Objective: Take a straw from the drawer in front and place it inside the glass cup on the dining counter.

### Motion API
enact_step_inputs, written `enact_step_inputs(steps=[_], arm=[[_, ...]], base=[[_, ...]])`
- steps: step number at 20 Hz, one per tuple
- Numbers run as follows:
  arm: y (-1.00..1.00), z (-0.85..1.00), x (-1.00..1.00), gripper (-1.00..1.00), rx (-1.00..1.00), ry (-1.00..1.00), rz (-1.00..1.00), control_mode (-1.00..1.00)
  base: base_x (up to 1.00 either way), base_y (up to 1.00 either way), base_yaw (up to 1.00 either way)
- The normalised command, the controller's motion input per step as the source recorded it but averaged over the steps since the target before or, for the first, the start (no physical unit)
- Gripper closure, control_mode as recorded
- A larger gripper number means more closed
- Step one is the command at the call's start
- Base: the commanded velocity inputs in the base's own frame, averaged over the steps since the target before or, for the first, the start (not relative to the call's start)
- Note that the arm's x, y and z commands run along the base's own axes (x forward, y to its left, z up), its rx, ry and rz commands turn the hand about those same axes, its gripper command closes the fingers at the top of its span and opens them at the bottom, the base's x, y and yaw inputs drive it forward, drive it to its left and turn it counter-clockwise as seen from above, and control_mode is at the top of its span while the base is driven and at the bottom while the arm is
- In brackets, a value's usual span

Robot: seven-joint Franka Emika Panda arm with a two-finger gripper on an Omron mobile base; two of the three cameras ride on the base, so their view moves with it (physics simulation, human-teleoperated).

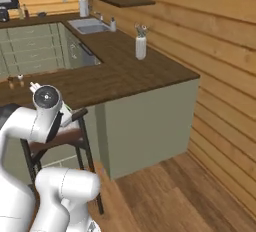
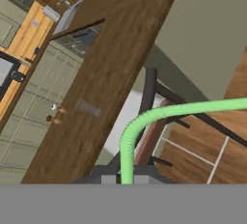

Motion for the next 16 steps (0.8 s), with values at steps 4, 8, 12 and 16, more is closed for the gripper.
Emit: enact_step_inputs(steps=[4, 8, 12, 16], arm=[[0.00, 0.00, 0.00, 1.00, 0.00, 0.00, 0.00, 1.00], [0.00, 0.00, 0.00, 1.00, 0.00, 0.00, 0.00, 1.00], [0.00, 0.00, 0.00, 1.00, 0.00, 0.00, 0.00, 1.00], [0.00, 0.00, 0.00, 1.00, 0.00, 0.00, 0.00, 1.00]], base=[[0.45, -0.02, 0.64], [0.53, -0.16, 0.55], [0.66, -0.13, 0.46], [0.52, -0.19, 0.36]])
